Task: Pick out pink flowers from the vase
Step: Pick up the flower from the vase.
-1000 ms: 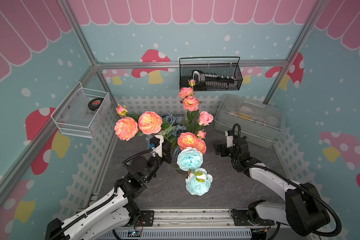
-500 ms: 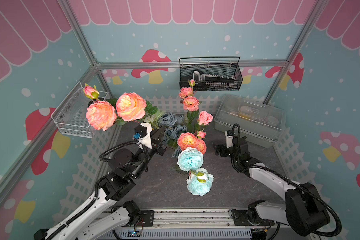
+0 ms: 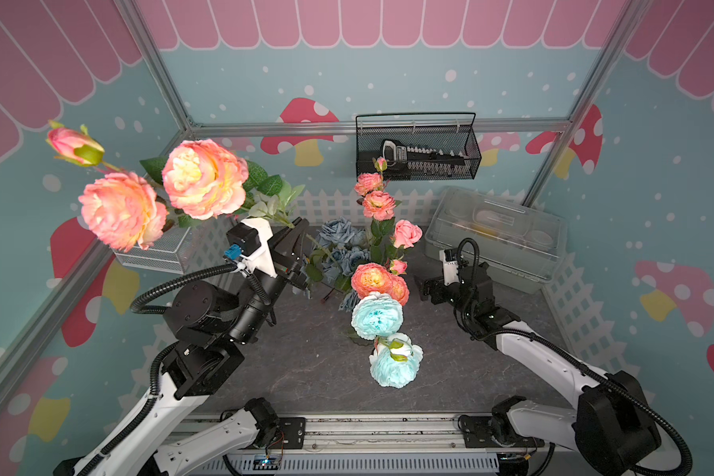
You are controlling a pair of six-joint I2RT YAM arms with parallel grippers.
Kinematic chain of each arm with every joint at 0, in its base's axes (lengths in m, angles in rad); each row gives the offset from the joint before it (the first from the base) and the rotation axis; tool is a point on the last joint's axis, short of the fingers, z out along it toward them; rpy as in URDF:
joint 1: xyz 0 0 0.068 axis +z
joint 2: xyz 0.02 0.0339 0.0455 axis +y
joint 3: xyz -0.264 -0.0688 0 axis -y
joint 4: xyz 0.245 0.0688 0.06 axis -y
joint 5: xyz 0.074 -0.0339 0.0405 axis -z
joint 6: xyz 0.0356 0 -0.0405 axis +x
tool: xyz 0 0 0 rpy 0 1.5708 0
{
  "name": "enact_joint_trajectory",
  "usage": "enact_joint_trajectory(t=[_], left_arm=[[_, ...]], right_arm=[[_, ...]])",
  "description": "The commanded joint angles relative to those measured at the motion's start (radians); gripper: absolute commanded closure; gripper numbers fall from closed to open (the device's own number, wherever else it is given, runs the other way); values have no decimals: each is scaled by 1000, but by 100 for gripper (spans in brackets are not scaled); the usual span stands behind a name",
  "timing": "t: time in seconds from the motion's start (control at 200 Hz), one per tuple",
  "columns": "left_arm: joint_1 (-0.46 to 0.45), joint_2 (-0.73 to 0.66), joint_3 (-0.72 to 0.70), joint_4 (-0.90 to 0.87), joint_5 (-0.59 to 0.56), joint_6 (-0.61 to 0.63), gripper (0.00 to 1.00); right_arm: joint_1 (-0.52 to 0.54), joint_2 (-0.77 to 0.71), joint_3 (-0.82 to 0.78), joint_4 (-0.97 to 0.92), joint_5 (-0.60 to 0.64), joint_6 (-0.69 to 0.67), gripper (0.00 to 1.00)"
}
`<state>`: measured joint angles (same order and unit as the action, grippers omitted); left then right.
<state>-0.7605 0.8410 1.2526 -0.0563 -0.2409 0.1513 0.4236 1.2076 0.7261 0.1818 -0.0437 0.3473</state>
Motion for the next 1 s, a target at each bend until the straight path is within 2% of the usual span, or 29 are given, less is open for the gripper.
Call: enact_joint_trajectory(t=[0.0, 0.135, 0.275, 0.435, 0.63, 0.79, 0.87, 0.995], left_arm=[[6, -2, 85, -47, -43, 32, 100], [6, 15, 207, -203, -184, -31, 100], [5, 14, 310, -315, -205, -66, 100], [6, -79, 257, -275, -244, -88, 100], [6, -115, 271, -350, -404, -56, 100], [5, -124, 322, -452, -513, -65, 100], [4, -122, 345, -511, -543, -90, 100], [4, -135, 308, -551, -588, -93, 100]], right_arm=[[16, -50, 31, -53, -4, -44, 5], [22, -101, 31, -49, -11, -54, 4], [27, -102, 31, -35, -25, -57, 4], [39, -83, 42, -52, -31, -50, 5], [108, -74, 60, -100, -22, -86, 4], [258, -40, 53, -151, 42, -105, 2], [361, -17, 29, -184, 146, -121, 1], [484, 29, -38, -187, 310, -65, 1]])
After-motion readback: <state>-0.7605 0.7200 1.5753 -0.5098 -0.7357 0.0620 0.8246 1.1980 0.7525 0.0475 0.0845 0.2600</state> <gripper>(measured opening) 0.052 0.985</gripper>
